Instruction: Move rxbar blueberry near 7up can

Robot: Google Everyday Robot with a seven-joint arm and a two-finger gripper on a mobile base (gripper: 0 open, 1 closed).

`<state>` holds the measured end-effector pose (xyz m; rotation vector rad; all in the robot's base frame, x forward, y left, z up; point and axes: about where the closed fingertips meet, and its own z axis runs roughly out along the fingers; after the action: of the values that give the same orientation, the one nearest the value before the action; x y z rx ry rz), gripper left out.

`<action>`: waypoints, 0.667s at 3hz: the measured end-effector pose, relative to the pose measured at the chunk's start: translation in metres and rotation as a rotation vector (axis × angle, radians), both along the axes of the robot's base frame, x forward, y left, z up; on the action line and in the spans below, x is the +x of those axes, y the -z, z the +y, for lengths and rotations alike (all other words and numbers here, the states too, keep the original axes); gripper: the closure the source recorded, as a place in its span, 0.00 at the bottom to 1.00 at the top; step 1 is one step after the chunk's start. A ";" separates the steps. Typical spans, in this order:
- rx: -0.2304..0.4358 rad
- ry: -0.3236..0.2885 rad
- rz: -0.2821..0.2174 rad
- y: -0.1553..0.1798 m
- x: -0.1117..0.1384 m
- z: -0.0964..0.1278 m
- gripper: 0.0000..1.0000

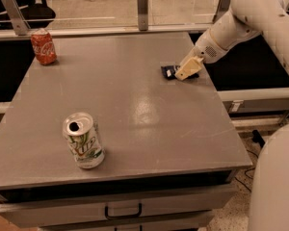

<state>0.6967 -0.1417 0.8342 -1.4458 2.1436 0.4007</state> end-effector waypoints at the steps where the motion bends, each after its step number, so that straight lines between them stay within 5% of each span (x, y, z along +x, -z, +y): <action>1: 0.000 0.000 0.000 0.000 0.000 0.000 1.00; 2: 0.053 -0.033 -0.067 -0.052 -0.028 0.012 1.00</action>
Offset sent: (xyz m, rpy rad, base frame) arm -0.1054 0.0369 0.1883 0.1873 -0.2437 0.1106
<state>0.6690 -0.1300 0.8857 -1.4468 2.0435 0.4130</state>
